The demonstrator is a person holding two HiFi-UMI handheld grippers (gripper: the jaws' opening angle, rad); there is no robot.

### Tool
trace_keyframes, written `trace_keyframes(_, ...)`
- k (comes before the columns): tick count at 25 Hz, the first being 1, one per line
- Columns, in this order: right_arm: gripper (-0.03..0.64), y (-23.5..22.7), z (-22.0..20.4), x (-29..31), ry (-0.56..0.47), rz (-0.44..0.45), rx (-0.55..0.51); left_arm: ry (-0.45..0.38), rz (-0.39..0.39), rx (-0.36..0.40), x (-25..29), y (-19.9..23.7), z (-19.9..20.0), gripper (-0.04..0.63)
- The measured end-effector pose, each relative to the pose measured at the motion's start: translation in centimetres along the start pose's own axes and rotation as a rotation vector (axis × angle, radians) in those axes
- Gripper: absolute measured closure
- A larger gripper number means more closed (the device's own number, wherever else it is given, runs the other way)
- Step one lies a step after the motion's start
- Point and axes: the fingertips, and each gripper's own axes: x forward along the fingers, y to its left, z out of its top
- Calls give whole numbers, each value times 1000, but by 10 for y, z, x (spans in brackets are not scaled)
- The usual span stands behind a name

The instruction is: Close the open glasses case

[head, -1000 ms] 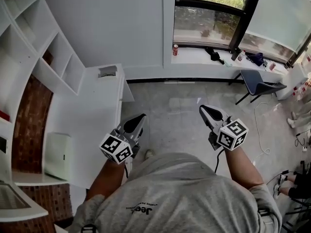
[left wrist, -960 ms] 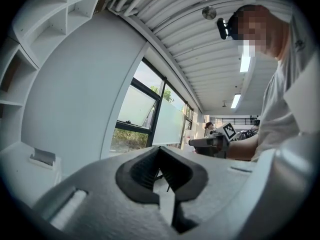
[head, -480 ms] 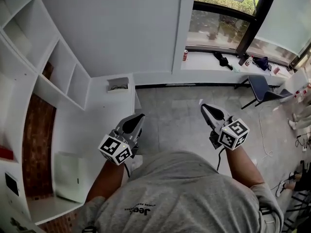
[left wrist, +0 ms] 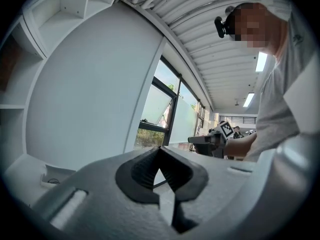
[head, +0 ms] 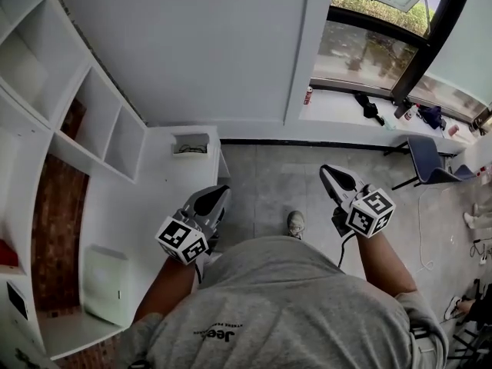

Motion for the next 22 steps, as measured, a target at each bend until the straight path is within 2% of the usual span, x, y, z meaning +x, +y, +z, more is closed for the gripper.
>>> trace_keyframes(7,606,-100,23,53,10,104,4,-14,102,11,89,36,9,598)
trace_keyframes(12,606,-173,57,81,19,159,-10,-33,137,-12,171,51,30,598)
trace_keyframes(17,606,-227,80,104,24,199,-36,-43,146,-12,242,67,47,598)
trace_keyframes(22,606,-253,90,120,21,190,-45,-12,99,-2,286,81,52,598)
